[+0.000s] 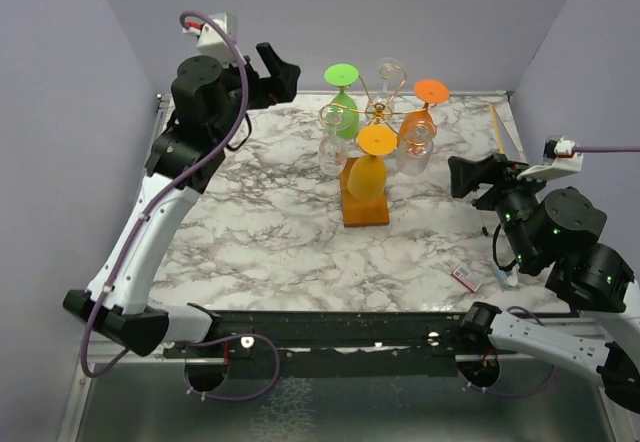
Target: Place the wine glass upside down on the wine glass rack
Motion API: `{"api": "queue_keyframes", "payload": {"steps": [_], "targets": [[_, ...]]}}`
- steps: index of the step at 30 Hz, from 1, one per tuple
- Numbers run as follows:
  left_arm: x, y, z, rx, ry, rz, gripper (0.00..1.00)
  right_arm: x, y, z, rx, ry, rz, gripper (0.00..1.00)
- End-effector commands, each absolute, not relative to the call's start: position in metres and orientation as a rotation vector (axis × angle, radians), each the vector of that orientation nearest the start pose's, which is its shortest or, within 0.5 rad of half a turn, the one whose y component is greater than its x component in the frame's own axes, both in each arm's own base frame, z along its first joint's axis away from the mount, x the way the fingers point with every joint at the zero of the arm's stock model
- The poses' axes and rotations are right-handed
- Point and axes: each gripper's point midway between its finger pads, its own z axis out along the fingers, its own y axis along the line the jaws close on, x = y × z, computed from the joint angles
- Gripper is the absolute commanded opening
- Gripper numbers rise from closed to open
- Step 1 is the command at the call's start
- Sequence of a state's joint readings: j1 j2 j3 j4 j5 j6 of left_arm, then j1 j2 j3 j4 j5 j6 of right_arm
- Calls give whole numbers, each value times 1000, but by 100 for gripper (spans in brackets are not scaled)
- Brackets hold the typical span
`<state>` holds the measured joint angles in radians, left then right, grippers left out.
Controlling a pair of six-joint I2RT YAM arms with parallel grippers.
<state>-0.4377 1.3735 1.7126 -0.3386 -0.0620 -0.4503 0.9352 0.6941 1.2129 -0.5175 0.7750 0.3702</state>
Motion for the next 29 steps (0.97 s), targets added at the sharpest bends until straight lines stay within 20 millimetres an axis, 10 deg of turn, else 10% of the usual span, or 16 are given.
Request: {"api": "queue_keyframes", "payload": {"steps": [1,18,29], "targets": [[352,-147,433,11,1704,-404,96,206,53,391,302,1670,183,88],[211,-49,437,44,1635,-187,99,189,23,397,236,1752,33,100],[192,-37,453,13,1575,-196,99,180,15,419,214,1685,115,100]]}}
